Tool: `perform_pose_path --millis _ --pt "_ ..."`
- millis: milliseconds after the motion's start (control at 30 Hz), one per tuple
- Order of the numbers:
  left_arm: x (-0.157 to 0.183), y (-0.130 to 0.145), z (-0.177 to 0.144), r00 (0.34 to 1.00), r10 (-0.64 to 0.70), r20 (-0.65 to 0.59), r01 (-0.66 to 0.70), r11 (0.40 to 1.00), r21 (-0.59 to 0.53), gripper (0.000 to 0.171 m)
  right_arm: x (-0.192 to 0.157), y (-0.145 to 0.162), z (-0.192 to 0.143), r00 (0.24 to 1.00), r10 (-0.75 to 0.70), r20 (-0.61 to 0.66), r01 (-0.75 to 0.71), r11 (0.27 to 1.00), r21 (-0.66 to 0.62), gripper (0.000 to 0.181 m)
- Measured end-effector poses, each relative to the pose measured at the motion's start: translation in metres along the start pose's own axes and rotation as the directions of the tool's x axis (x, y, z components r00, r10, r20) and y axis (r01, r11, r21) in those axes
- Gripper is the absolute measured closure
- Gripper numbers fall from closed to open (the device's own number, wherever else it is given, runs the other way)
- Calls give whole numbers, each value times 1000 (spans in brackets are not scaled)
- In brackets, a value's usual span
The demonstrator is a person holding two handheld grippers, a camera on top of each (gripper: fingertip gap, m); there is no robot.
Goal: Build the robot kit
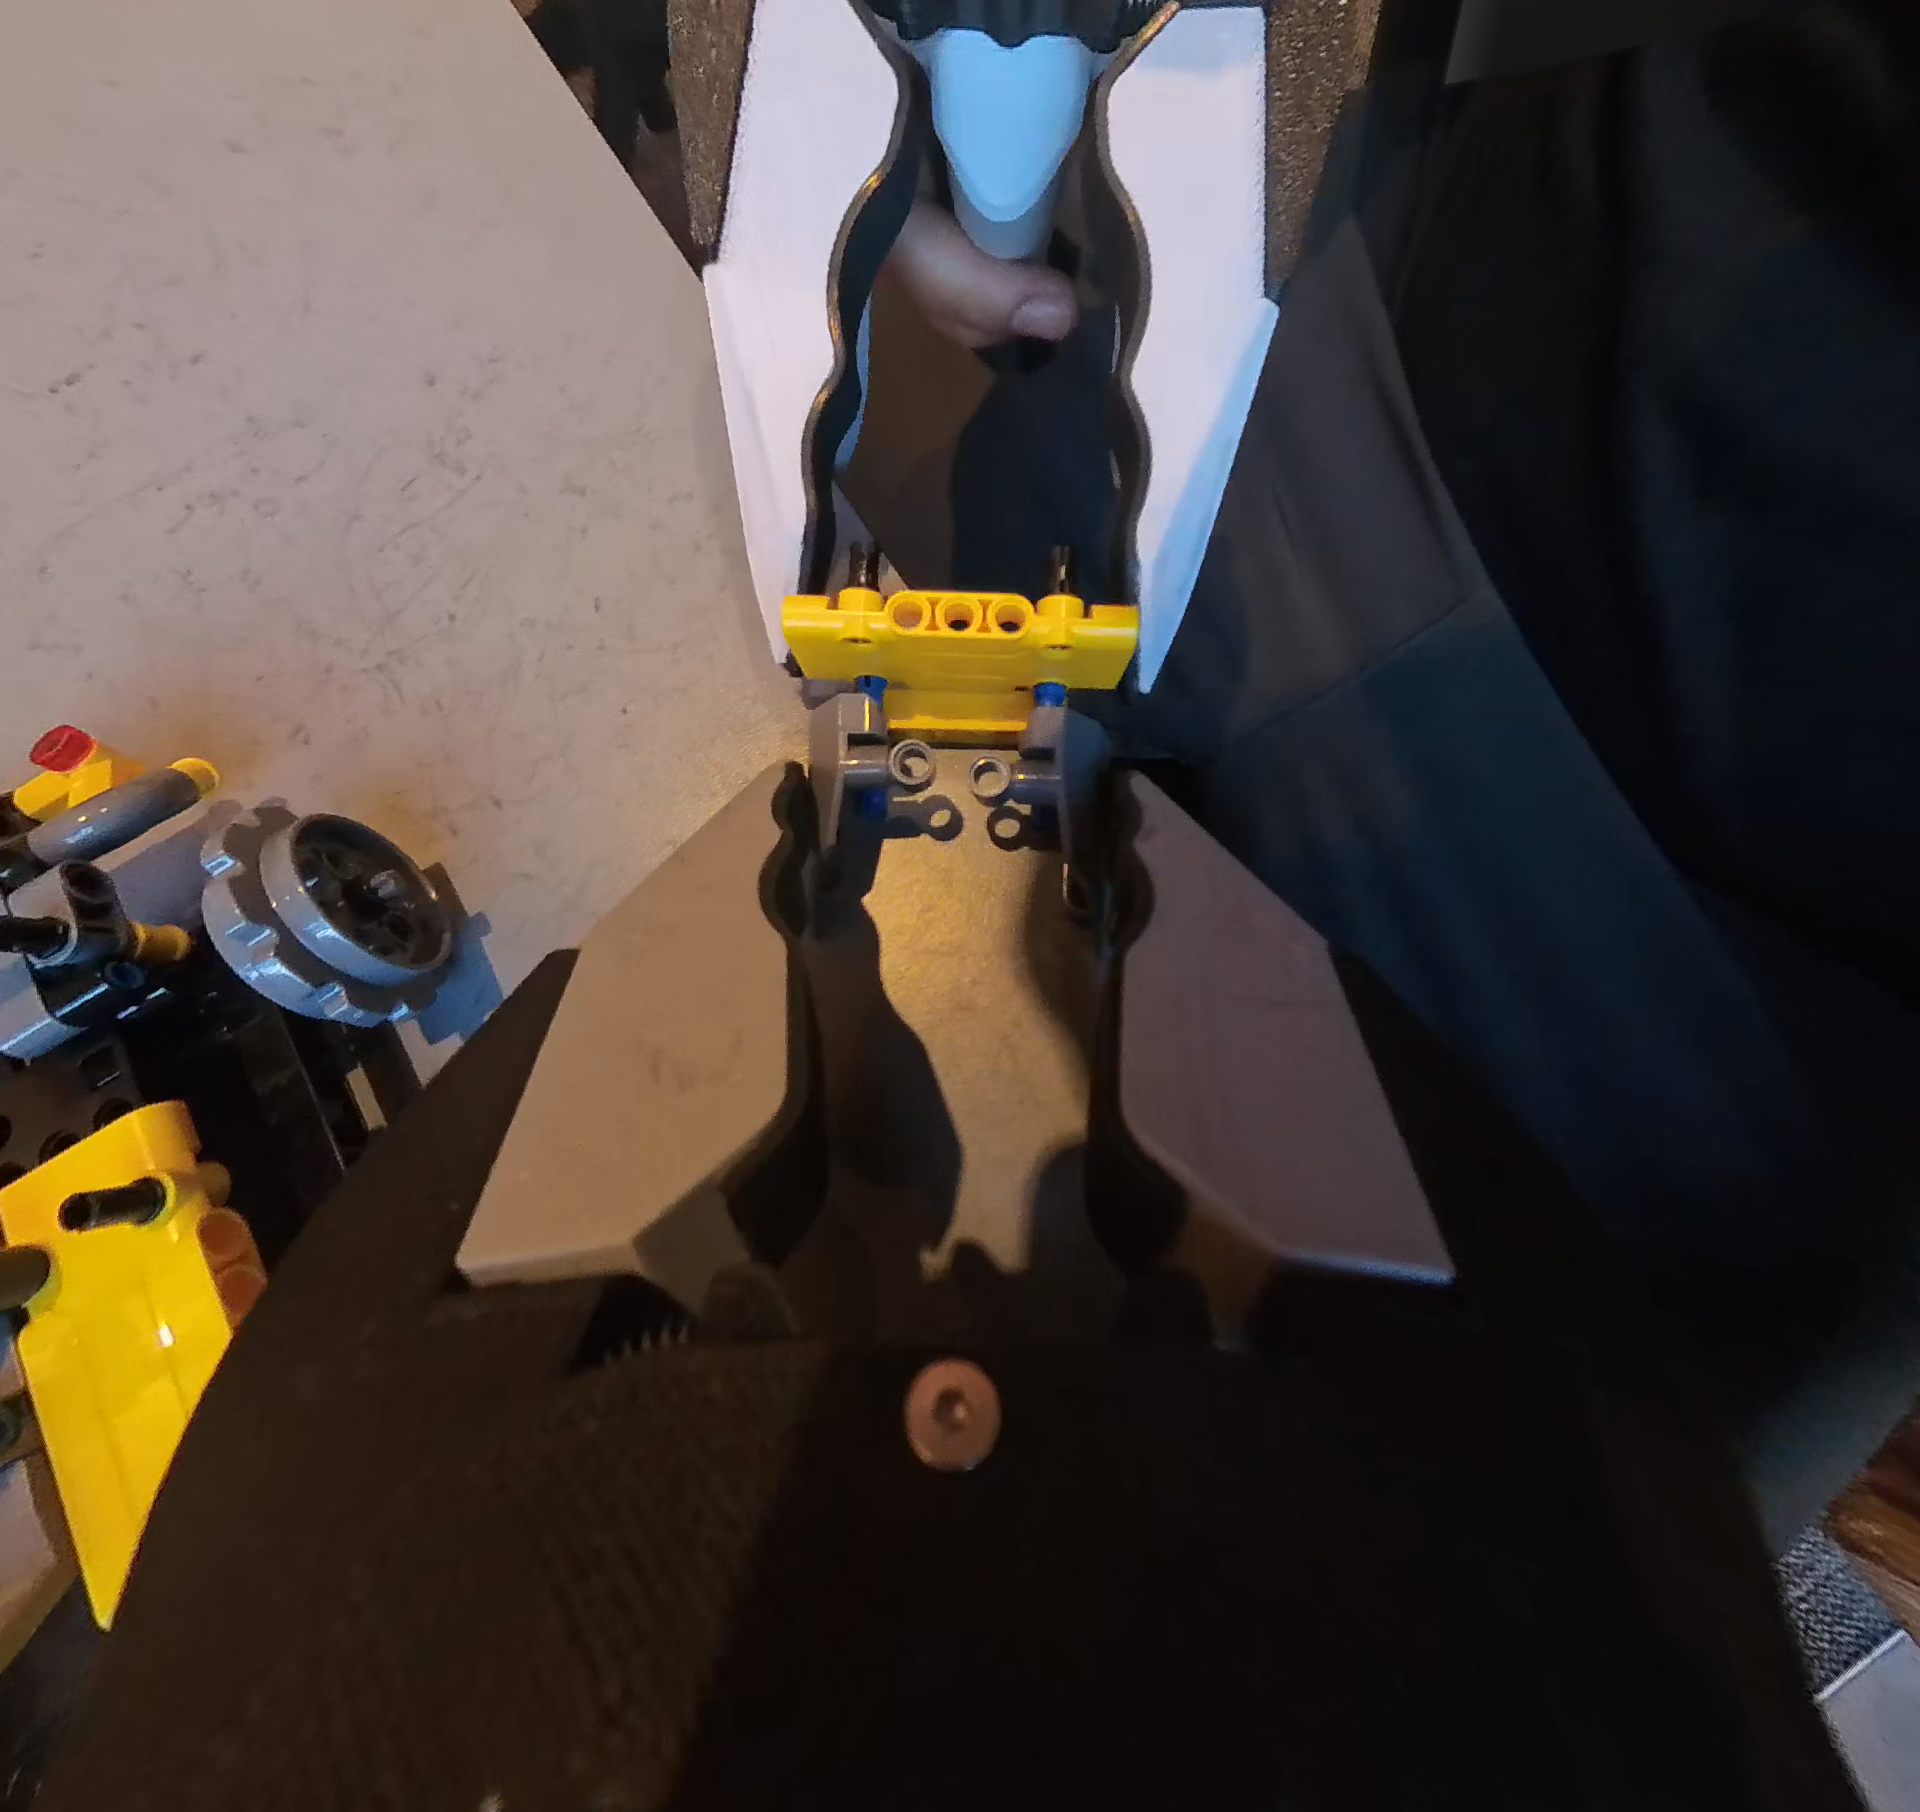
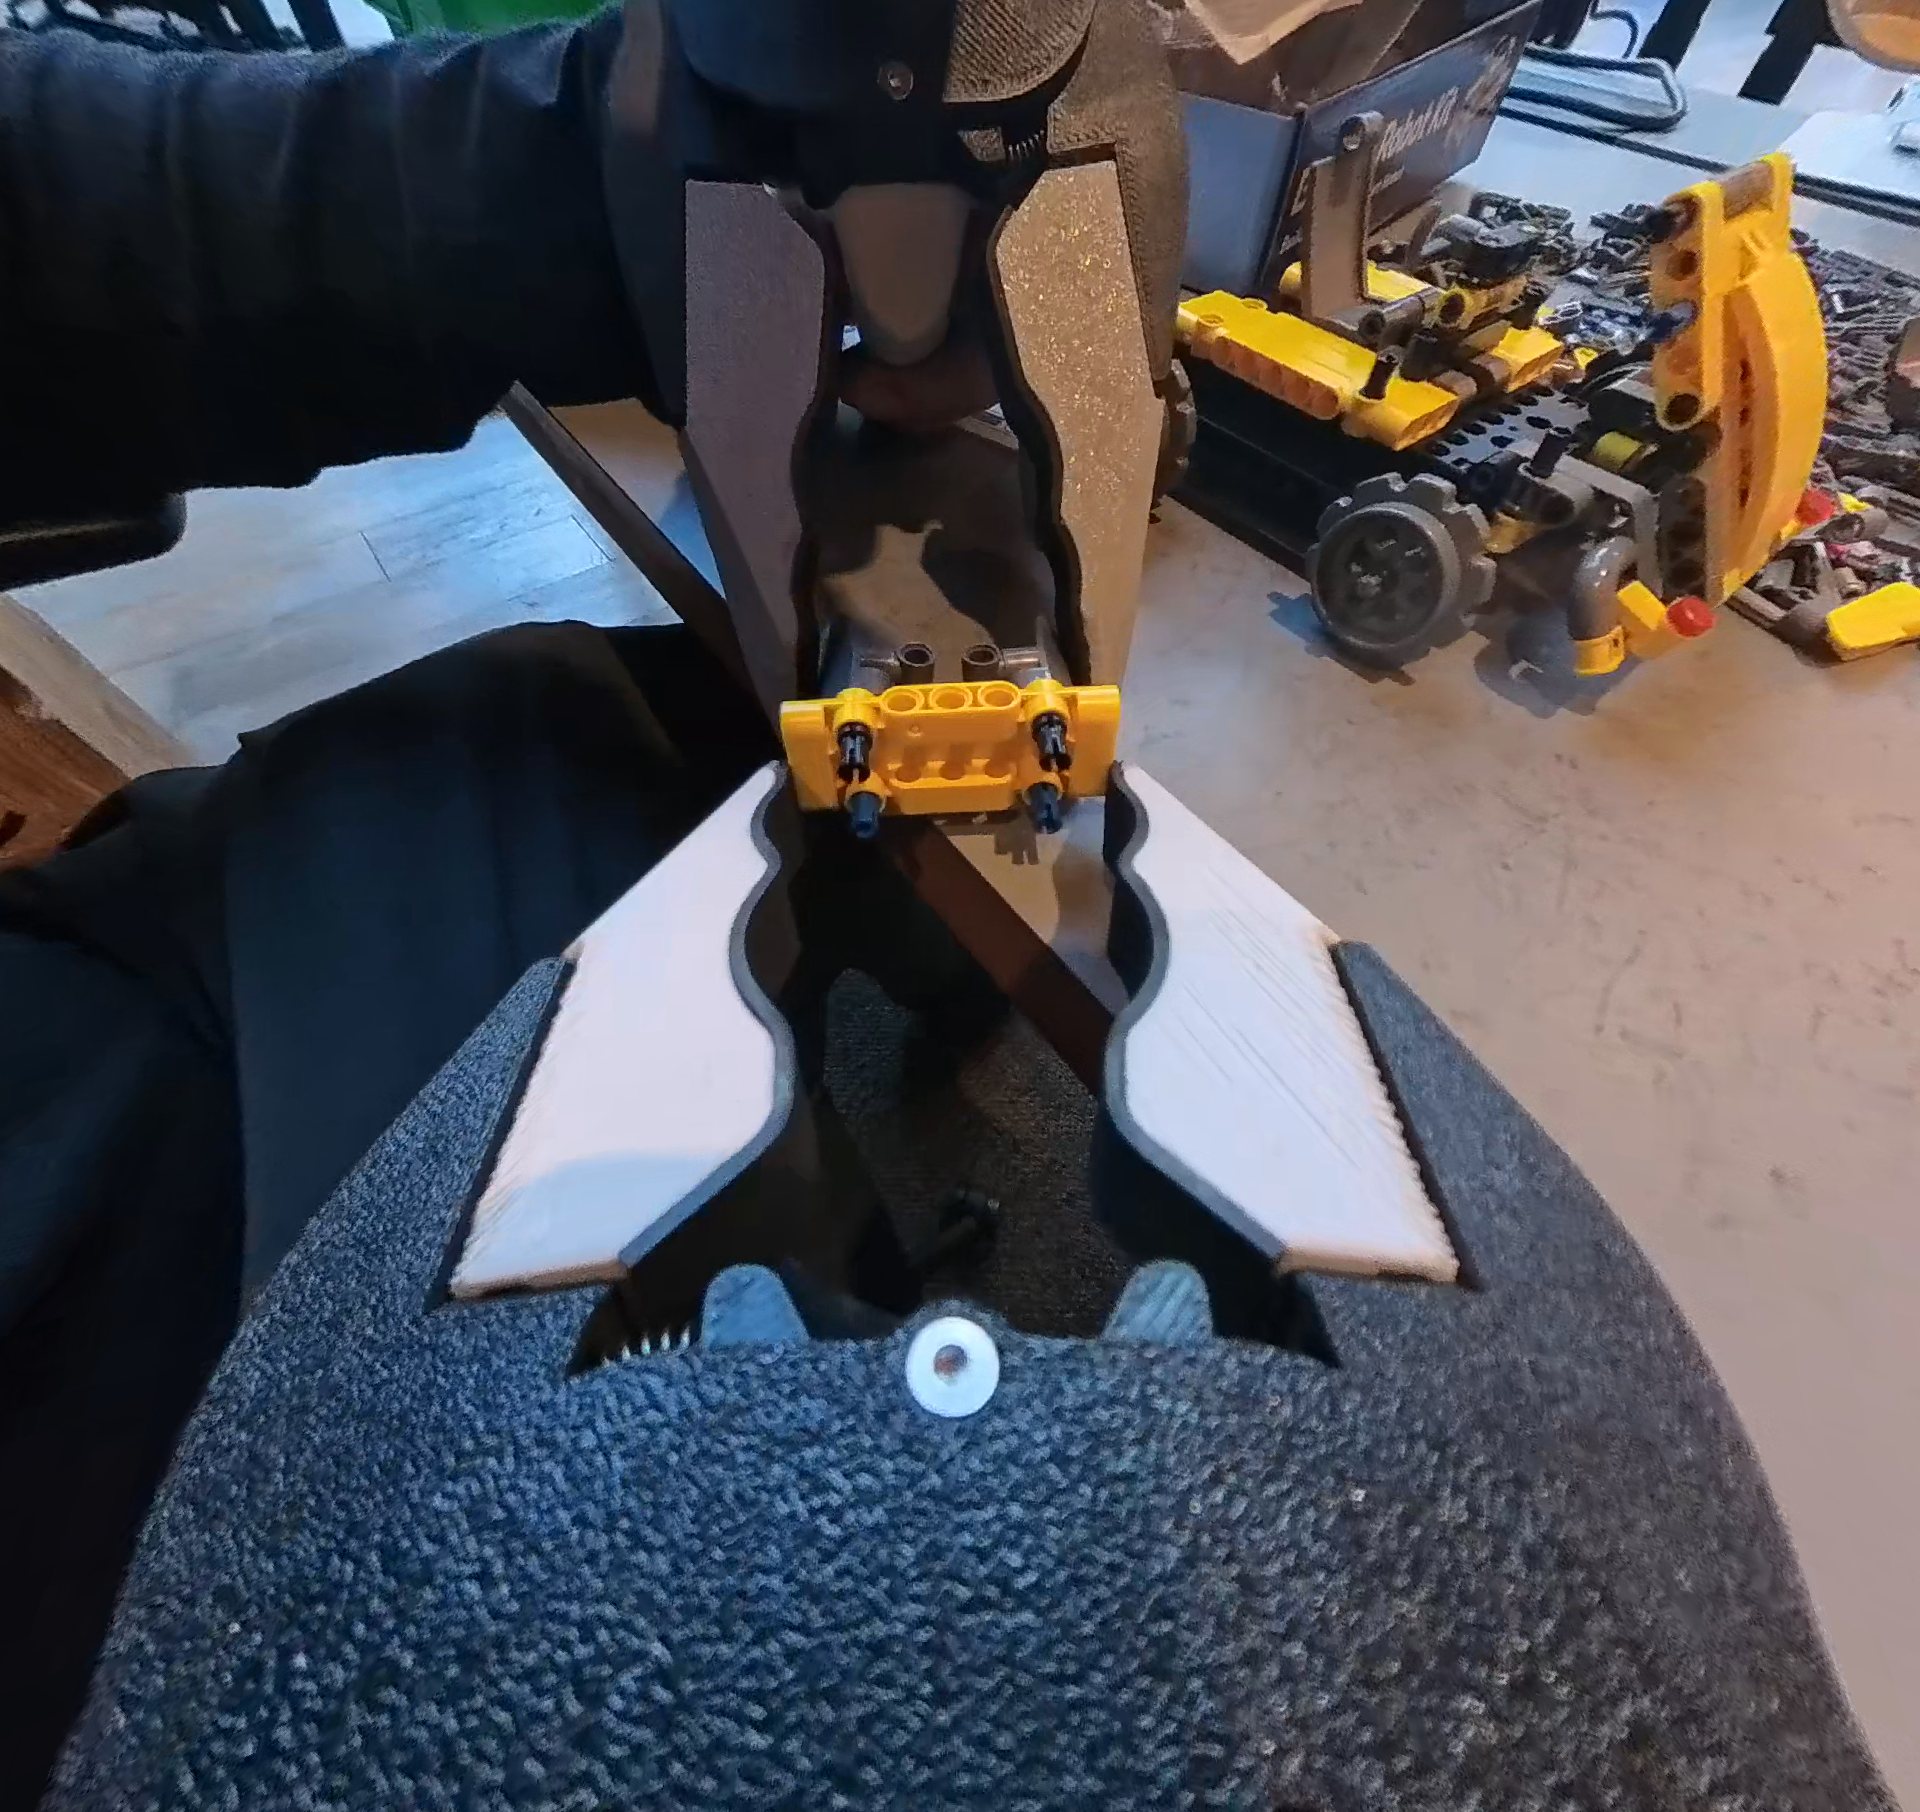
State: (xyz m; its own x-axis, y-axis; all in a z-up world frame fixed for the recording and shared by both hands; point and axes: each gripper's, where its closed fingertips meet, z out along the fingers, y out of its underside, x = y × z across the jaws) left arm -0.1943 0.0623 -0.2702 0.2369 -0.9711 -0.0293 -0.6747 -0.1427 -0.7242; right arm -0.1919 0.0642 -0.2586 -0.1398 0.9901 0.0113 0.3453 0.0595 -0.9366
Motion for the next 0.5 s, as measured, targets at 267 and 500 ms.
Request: perform_pose_path --millis 267,500 --pt "-1 1 0 1000 -16 2 16 1000 -3 115 1 1 1 1000 12 -6 -12 1000 -25 122" --pt "-2 2 -1 1000 -18 17 18 1000 -5 115 3 1 2 1000 -21 21 23 993 -114 122"
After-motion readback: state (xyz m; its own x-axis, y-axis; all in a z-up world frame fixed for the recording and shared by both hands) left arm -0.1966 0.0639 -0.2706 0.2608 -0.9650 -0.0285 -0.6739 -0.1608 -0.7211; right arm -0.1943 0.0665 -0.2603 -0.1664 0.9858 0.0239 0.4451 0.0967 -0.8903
